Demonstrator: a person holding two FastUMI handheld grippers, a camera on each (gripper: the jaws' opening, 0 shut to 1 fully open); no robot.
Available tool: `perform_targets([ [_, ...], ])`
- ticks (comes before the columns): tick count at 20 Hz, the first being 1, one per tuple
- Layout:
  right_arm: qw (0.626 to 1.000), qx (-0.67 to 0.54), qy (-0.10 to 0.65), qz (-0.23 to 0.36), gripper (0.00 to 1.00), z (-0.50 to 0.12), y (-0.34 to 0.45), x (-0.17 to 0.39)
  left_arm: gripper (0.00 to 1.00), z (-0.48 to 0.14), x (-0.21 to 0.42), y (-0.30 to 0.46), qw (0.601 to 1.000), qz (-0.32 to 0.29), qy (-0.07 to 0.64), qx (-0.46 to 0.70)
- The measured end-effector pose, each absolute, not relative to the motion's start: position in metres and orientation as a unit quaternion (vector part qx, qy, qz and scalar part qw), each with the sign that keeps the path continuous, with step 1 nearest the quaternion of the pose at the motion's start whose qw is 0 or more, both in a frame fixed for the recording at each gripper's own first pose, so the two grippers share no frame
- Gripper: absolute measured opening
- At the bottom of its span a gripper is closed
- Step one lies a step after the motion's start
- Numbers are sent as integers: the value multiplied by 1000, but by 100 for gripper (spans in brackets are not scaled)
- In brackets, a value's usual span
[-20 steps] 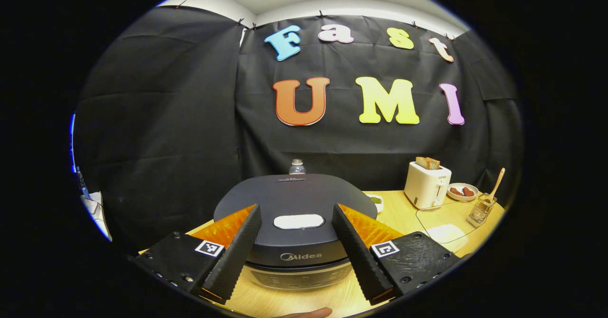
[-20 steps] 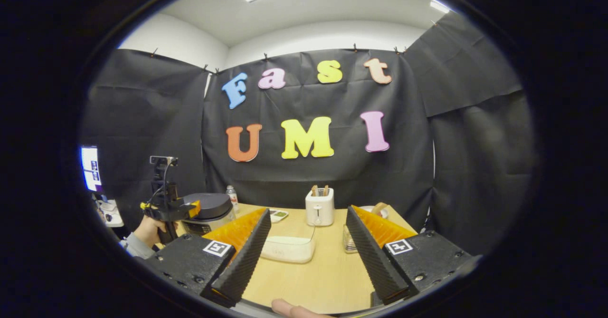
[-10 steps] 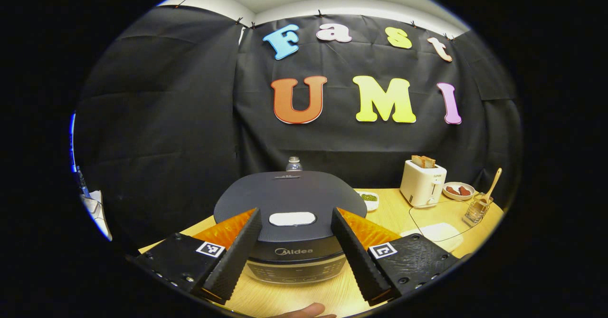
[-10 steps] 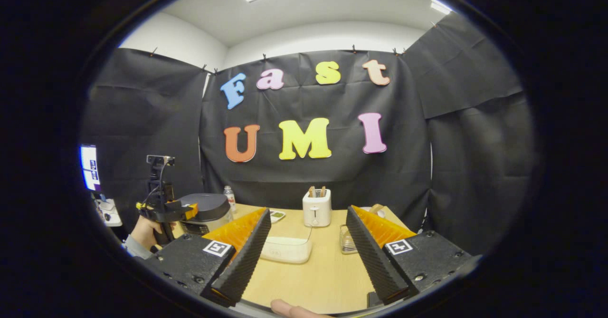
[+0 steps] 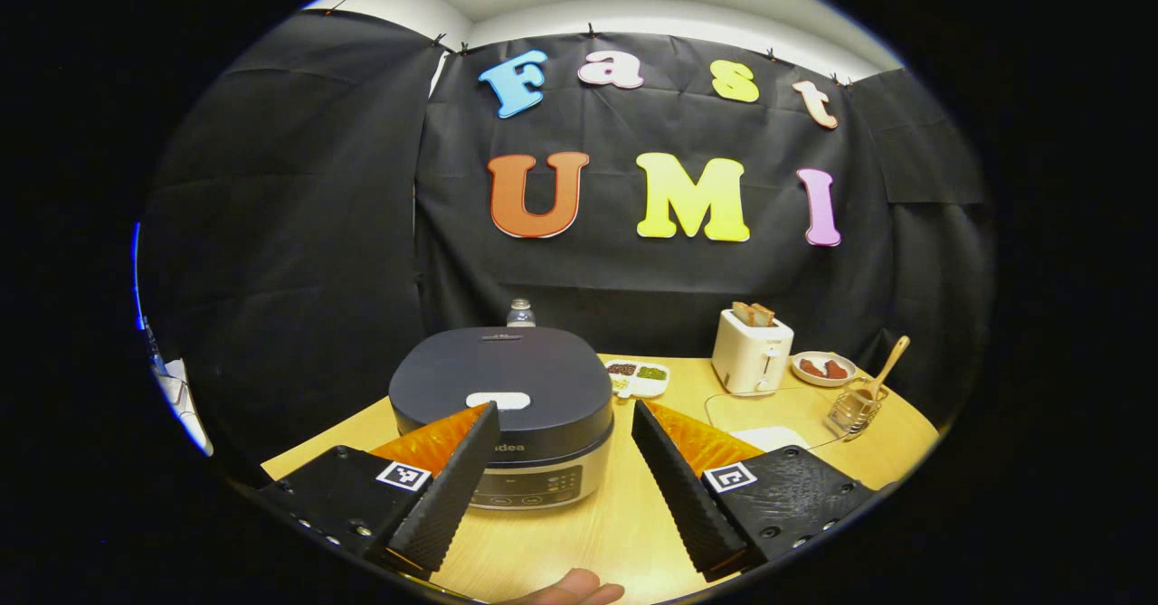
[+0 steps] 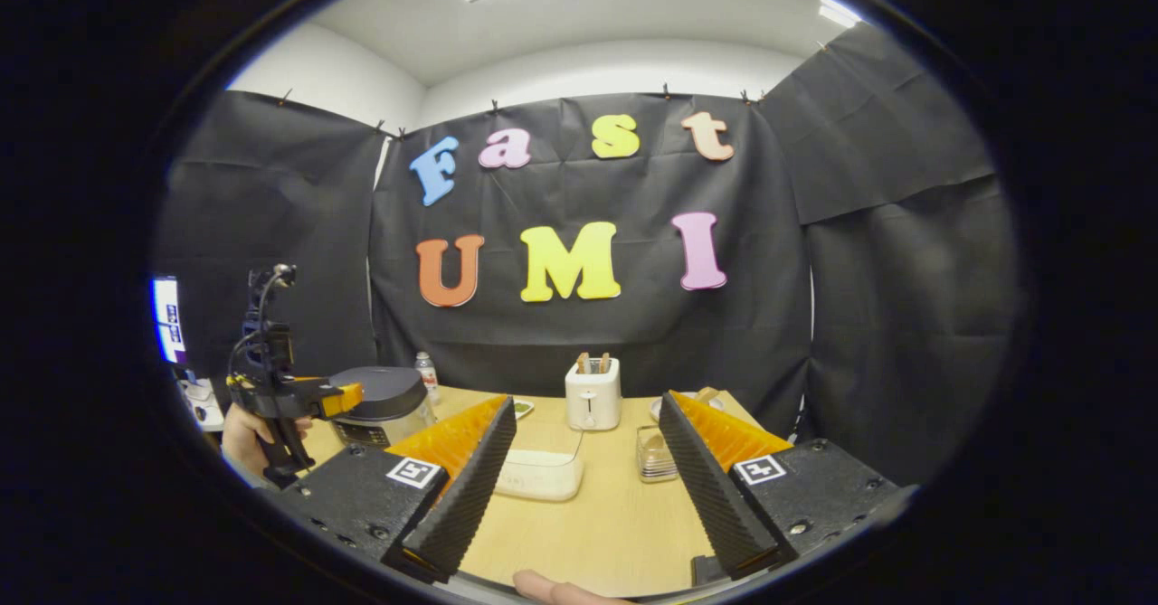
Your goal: Close the left gripper, press the button to open the rice cooker; take a wooden spoon from the chopstick holder with the right hand, scoop a spoonful of rice and pour it into the rice cooker, then put the wooden spoon back into the chopstick holder.
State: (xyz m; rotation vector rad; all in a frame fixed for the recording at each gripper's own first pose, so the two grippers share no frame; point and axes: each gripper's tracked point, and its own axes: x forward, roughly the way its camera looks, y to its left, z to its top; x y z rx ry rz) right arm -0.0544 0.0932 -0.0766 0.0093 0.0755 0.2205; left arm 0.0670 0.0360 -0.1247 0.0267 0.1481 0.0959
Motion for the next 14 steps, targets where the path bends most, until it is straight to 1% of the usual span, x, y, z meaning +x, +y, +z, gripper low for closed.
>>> perform_targets([
  [2, 994, 4, 37, 106, 100, -76, 90, -54, 94, -109, 49, 19, 998, 39, 51, 28],
  [3, 994, 4, 36, 105, 96, -76, 88, -54, 94, -104, 40, 12, 998, 37, 43, 39],
  [6, 994, 3, 38, 100, 96, -77, 84, -53, 94, -93, 12, -5, 997, 41, 41, 51],
  [7, 994, 2, 37, 98, 100, -77, 82, -54, 94, -92, 3, -13, 997, 35, 42, 47],
  [8, 995, 3, 36, 96, 96, -76, 80, -54, 94, -92, -8, -21, 998, 28, 45, 40],
  [9, 995, 3, 36, 95, 96, -76, 79, -54, 84, -95, -17, -26, 998, 24, 49, 29],
  [10, 995, 2, 36, 95, 100, -75, 78, -55, 94, -97, -25, -31, 998, 16, 54, 18],
  [11, 995, -1, 35, 94, 100, -76, 76, -55, 94, -97, -32, -37, 998, 9, 59, 14],
  [13, 995, -5, 36, 91, 100, -77, 70, -55, 94, -91, -43, -36, 998, 13, 51, 21],
  [14, 996, -7, 34, 88, 96, -76, 67, -54, 94, -88, -45, -35, 998, 15, 48, 23],
])
